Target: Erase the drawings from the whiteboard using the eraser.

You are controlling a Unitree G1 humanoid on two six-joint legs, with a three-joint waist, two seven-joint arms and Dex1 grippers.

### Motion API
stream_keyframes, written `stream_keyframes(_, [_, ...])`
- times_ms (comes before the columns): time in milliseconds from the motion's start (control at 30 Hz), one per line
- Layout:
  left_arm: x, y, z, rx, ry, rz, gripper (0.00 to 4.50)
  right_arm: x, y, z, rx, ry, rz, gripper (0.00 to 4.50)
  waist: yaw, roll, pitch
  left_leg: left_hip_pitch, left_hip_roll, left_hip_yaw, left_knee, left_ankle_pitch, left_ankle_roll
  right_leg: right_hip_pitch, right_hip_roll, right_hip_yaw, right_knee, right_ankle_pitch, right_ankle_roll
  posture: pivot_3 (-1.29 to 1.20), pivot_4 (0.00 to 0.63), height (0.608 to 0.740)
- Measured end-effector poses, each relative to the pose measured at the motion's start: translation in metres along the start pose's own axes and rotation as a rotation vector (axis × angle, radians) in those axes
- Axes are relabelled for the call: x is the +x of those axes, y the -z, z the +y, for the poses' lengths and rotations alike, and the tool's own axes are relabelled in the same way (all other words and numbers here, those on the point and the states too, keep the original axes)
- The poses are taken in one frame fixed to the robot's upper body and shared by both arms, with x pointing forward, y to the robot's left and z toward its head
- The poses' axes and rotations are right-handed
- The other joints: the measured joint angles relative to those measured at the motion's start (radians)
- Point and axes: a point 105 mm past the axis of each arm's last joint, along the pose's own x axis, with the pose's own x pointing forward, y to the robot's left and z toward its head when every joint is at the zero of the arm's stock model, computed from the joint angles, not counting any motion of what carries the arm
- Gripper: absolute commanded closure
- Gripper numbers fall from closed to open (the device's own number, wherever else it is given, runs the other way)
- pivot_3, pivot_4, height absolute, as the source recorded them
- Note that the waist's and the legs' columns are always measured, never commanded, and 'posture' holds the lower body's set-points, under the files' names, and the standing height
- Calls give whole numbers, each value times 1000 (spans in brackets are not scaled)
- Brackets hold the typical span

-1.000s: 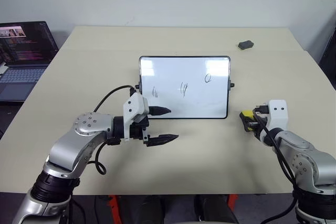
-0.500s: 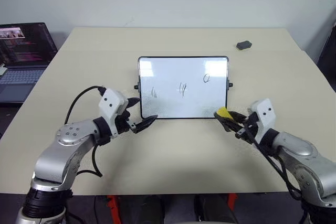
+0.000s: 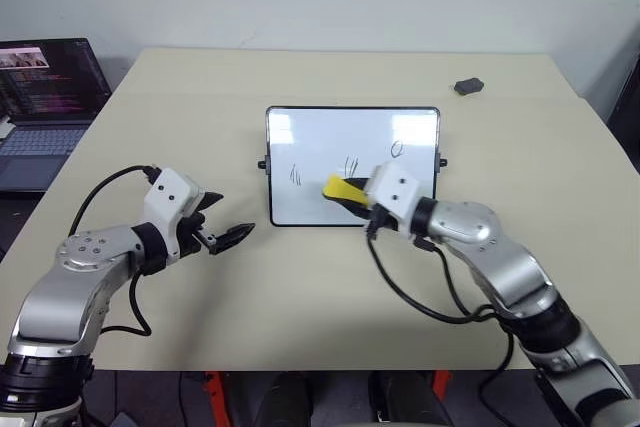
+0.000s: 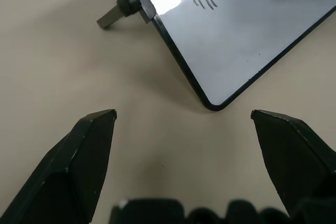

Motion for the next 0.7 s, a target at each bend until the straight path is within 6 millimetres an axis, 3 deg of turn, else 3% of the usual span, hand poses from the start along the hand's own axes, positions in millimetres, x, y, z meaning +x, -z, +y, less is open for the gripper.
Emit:
stream_keyframes(133, [2, -9, -2, 19, 38, -20, 0, 32, -20, -15, -134, 41, -14, 3506, 0, 0, 0, 0, 0, 0, -1, 0, 0, -1, 0, -1, 0, 0, 0, 0, 150, 740])
stream_keyframes(267, [5, -11, -7, 26, 80, -20, 0, 56, -12, -18, -162, 35, 38, 3506, 1, 0, 0, -2, 0, 0, -1, 0, 0, -2, -2, -1, -1, 0, 0, 0, 150, 740])
stream_keyframes(367, [3, -10, -7, 33, 91, -10, 0, 62, 5, -29, -174, 68, 109, 3506, 0, -1, -1, -7, -1, 0, 1, 0, 0, -6, -2, -1, 0, 0, -1, 0, 150, 740])
stream_keyframes(467, [3, -10, -9, 35, 104, -5, 0, 67, 4, -32, -187, 78, 108, 3506, -3, -1, -1, -15, 0, 1, 2, 0, -1, -17, -2, -1, 6, 0, -1, 0, 150, 740])
stream_keyframes(700, [3, -11, -12, 41, 118, -5, 0, 67, 15, -18, -223, -24, 133, 3506, -9, -2, -2, -14, 0, 1, 4, 0, 0, -18, -2, -1, 11, 0, -1, 0, 150, 740])
